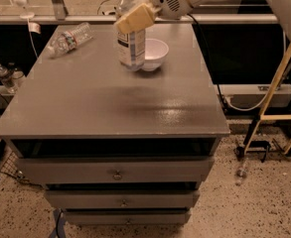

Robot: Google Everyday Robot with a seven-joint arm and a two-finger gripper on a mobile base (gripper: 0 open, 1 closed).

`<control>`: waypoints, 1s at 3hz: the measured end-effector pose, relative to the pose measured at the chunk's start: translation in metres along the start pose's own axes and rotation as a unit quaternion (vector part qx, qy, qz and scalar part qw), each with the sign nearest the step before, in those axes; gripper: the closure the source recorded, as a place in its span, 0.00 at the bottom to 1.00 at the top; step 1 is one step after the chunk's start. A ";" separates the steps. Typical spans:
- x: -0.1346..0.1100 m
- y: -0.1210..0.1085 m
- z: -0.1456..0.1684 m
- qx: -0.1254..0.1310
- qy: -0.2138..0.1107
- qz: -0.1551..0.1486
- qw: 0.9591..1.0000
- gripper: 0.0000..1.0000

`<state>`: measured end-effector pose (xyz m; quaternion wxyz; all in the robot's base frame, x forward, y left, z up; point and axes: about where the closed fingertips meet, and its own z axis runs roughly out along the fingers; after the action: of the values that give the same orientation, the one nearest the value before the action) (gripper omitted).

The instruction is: Pick blue plastic bottle from white bowl and place on counter

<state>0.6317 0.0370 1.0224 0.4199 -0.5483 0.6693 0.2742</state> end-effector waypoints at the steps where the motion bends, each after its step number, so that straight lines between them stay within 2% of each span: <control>1: 0.004 0.026 0.013 -0.046 0.003 -0.002 0.999 1.00; 3: 0.020 0.051 0.040 -0.037 0.022 -0.008 0.999 1.00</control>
Offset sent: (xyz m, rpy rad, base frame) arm -0.0412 0.0317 -0.0352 -0.0679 -0.0021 0.0420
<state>0.5918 0.0725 0.9806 0.3867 -0.5744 0.6634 0.2835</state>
